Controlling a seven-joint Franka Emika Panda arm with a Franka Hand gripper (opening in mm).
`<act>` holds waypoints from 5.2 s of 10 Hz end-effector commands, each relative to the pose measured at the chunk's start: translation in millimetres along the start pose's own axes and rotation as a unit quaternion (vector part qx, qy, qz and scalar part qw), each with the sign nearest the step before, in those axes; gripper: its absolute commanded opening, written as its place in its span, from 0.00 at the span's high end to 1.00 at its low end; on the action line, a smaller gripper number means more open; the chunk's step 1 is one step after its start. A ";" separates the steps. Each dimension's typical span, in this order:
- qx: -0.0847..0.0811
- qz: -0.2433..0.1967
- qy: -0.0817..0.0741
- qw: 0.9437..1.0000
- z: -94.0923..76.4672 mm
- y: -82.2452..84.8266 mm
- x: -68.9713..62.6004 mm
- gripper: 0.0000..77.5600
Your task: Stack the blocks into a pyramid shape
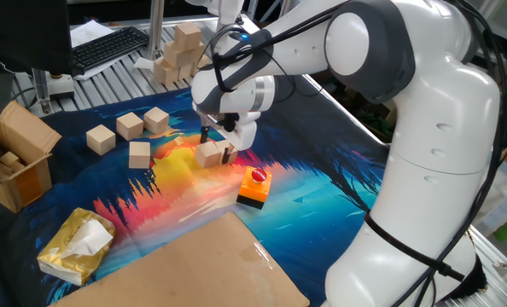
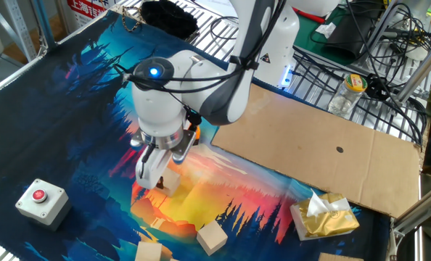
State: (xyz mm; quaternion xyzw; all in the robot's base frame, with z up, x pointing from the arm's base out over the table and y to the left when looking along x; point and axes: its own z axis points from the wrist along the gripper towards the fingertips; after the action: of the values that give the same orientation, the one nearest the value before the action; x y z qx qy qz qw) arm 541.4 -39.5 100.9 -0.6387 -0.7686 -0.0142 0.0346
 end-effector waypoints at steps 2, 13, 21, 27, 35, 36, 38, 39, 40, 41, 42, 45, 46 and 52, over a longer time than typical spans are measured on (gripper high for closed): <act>-0.002 0.007 0.001 1.000 -20.1 8.6 5.7 0.00; -0.023 0.013 -0.019 0.999 -25.6 53.7 16.4 0.00; -0.043 0.002 -0.034 0.999 -10.2 54.7 15.5 0.00; -0.043 0.002 -0.034 0.999 -10.2 54.7 15.5 0.99; -0.043 0.002 -0.034 0.999 -10.2 54.7 15.5 0.99; -0.043 0.002 -0.034 0.999 -10.2 54.7 15.5 0.99; -0.068 0.032 -0.041 0.996 -10.2 54.7 15.5 0.99; -0.068 0.039 -0.038 0.996 -10.2 54.7 15.5 0.99; -0.059 0.042 -0.042 0.996 -10.2 54.7 15.5 0.99; -0.049 0.035 -0.033 0.998 -10.2 54.7 15.5 0.99; -0.044 0.028 -0.029 0.998 -10.2 54.7 15.5 0.99; -0.033 0.021 -0.018 0.999 -10.2 54.7 15.5 0.99; -0.031 0.021 -0.015 0.999 -10.2 54.7 15.5 0.99; -0.079 0.034 -0.072 0.994 -10.2 54.7 15.5 0.99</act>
State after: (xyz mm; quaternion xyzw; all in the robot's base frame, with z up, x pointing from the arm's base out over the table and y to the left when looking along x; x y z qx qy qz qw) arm 590.2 -13.9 107.7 -0.6578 -0.7524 -0.0321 -0.0116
